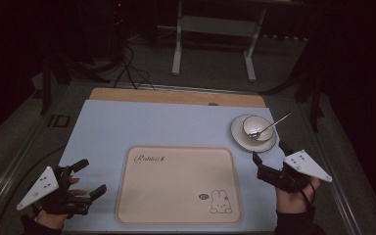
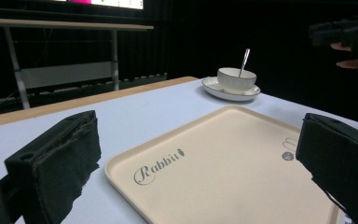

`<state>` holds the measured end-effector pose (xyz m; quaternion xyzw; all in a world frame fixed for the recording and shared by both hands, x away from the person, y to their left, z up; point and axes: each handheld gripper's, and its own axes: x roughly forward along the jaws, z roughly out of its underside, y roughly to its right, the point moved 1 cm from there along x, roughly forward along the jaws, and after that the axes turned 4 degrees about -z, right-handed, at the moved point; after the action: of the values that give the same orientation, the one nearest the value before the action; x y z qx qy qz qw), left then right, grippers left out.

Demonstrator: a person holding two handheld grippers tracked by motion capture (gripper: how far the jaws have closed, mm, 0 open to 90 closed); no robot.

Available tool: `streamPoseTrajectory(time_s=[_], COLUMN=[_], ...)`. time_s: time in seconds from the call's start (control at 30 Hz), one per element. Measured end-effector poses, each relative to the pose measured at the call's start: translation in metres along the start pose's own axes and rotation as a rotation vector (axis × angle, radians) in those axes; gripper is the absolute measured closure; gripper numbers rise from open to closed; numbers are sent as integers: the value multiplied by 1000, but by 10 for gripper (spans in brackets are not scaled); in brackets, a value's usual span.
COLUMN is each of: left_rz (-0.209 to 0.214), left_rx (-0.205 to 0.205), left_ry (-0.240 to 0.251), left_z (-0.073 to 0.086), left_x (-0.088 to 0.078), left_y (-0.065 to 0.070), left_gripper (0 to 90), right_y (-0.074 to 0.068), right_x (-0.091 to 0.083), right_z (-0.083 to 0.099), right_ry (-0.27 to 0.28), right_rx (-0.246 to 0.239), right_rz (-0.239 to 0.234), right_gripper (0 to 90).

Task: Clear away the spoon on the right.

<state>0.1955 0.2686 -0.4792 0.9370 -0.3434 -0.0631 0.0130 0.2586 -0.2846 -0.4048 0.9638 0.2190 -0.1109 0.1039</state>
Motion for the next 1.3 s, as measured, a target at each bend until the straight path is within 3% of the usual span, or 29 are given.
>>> streamPoseTrajectory(time_s=[0.2, 0.33, 0.4, 0.57, 0.8, 0.87, 1.1, 1.3], left_rz=[3, 7, 7, 8, 7, 8, 9, 7], left_rx=[-1, -5, -5, -6, -11, -11, 3, -3], left_ry=[1, 1, 1, 3, 3, 2, -2, 1], left_z=[0, 0, 0, 0, 0, 0, 0, 0], left_x=[0, 0, 0, -1, -1, -1, -2, -3], left_y=[0, 0, 0, 0, 0, 0, 2, 1], left_gripper=[0, 0, 0, 0, 0, 0, 0, 0], right_y=[13, 33, 42, 66, 95, 102, 129, 153], right_x=[8, 17, 20, 28, 46, 52, 71, 88], right_z=[-9, -17, -18, -20, -17, -16, -8, 2], right_ry=[5, 8, 0, 25, -15, -37, -74, -99], right_rx=[29, 66, 94, 148, 238, 240, 359, 487], right_rz=[5, 32, 15, 33, 58, 67, 86, 69], right_gripper=[110, 98, 98, 98, 100, 125, 136, 172])
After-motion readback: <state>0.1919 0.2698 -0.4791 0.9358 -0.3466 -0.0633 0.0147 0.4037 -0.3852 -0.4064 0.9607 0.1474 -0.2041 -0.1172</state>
